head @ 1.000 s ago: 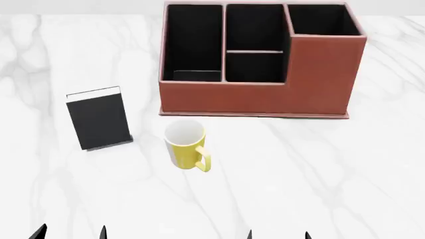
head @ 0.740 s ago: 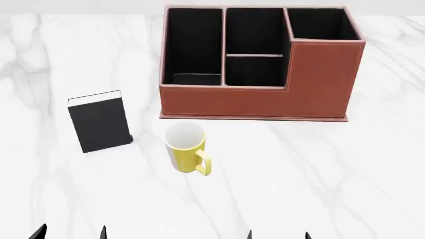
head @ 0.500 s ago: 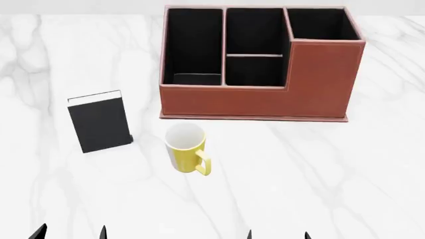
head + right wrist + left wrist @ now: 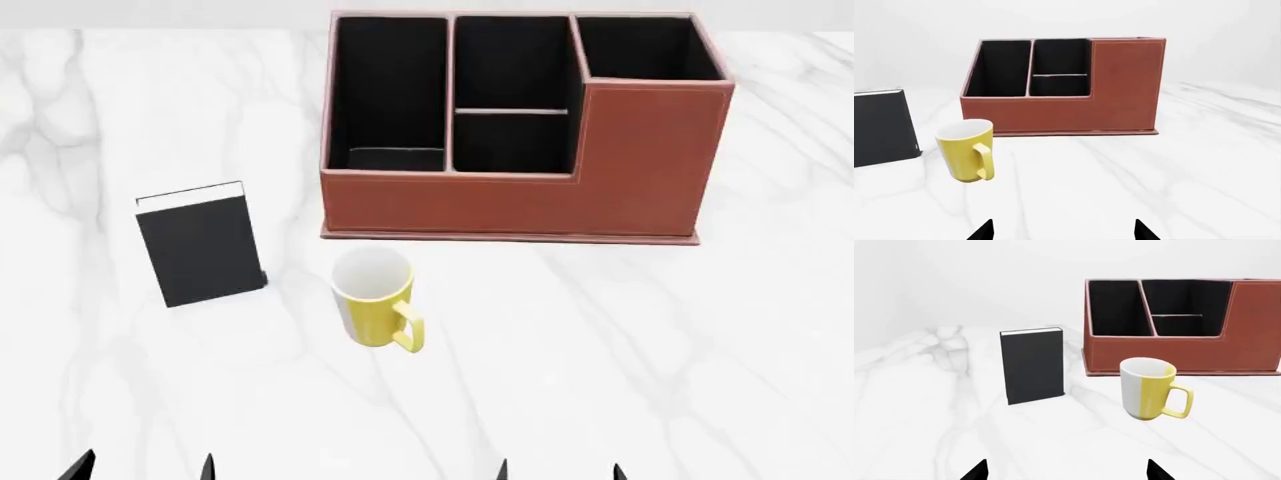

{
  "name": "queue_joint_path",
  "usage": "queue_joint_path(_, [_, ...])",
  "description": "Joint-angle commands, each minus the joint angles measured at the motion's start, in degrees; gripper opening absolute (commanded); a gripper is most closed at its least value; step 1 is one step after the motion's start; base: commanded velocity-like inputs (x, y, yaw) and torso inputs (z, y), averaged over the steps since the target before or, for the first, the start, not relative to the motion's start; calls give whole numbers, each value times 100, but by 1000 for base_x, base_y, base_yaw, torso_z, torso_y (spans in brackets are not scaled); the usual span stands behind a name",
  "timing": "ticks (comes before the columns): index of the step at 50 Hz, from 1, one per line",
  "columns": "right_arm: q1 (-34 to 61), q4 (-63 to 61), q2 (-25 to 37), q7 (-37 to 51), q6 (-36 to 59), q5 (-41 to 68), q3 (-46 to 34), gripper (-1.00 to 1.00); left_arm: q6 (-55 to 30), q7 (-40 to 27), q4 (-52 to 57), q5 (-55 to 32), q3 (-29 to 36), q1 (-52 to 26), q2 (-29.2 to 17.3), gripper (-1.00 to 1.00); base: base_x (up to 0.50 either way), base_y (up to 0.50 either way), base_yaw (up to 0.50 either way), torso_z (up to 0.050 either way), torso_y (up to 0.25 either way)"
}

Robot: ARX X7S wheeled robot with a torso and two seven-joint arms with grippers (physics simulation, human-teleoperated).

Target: Pick up the yellow and white mug and place it to the right of the caddy.

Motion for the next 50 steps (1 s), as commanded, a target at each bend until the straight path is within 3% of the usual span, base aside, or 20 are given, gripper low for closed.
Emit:
queue_joint_path(1, [27,24,67,106,18,71,-88,100,-4,-94,6,-74,91,2,-77,100,0,0,0,0,0])
queue_joint_path(29, [-22,-28,180,528,-234,-18,-256,100,-48,-363,45,-165,217,-39,-207,100,13,0,0,0,0])
queue_joint_path(38, [-289,-1551,297,795,222,23,-191,100,-237,-647,1172,224,348,185,-362,100,0,0,0,0,0])
queue_joint_path(44, [-301,-3137,390,959,1014,34,-234,100,-1210,-729,2921,398,426,228,-504,100,0,0,0,0,0])
queue_joint_path(50, [-236,-3820,455,981,1380,158,-272,100,-1702,-723,3759,318,438,187,-538,100,0,0,0,0,0])
